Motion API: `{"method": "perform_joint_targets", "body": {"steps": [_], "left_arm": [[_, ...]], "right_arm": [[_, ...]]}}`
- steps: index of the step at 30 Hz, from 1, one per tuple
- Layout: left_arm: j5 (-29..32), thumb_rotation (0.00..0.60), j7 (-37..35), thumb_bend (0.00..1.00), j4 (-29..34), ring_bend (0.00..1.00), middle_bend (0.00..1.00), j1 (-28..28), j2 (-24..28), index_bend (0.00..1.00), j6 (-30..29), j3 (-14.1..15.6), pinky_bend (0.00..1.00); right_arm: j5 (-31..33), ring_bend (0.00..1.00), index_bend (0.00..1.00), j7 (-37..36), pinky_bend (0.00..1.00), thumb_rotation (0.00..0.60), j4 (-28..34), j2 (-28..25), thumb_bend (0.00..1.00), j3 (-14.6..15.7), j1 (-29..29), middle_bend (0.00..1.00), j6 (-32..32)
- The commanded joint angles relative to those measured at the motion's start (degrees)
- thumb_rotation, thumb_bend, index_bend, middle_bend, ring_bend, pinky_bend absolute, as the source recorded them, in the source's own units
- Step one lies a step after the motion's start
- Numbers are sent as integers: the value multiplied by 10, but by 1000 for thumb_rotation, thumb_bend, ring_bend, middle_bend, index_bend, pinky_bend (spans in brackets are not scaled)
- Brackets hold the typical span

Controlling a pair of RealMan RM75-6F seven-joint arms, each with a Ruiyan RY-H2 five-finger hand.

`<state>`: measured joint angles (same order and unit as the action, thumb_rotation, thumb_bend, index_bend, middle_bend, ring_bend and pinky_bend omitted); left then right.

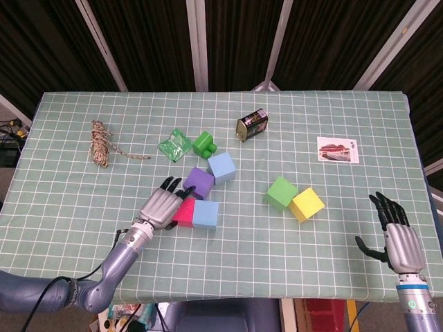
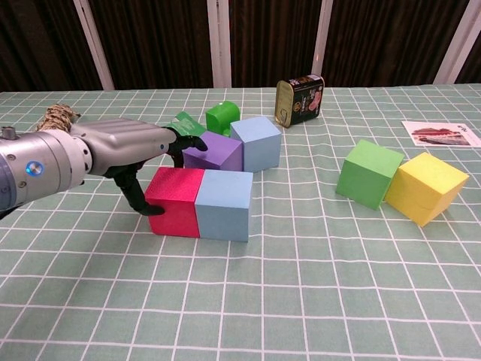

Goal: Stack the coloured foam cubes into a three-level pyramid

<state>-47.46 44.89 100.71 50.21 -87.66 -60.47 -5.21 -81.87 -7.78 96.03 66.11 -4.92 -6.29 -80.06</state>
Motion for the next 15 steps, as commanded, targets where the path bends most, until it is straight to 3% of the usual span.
{"method": "perform_joint_targets", "body": {"steps": [1, 15], "left_arm": [[2, 600, 3, 416, 1, 0, 367, 2, -2, 0, -2, 0, 0], [19, 600, 23, 412, 8, 0, 365, 13, -15, 0, -19, -4, 0]], "right_arm": [[0, 0, 0, 0, 0, 600, 0, 0, 312, 0, 0, 0, 0], [0, 0, 0, -1, 0, 600, 0, -1, 311, 0, 0, 0, 1]]}}
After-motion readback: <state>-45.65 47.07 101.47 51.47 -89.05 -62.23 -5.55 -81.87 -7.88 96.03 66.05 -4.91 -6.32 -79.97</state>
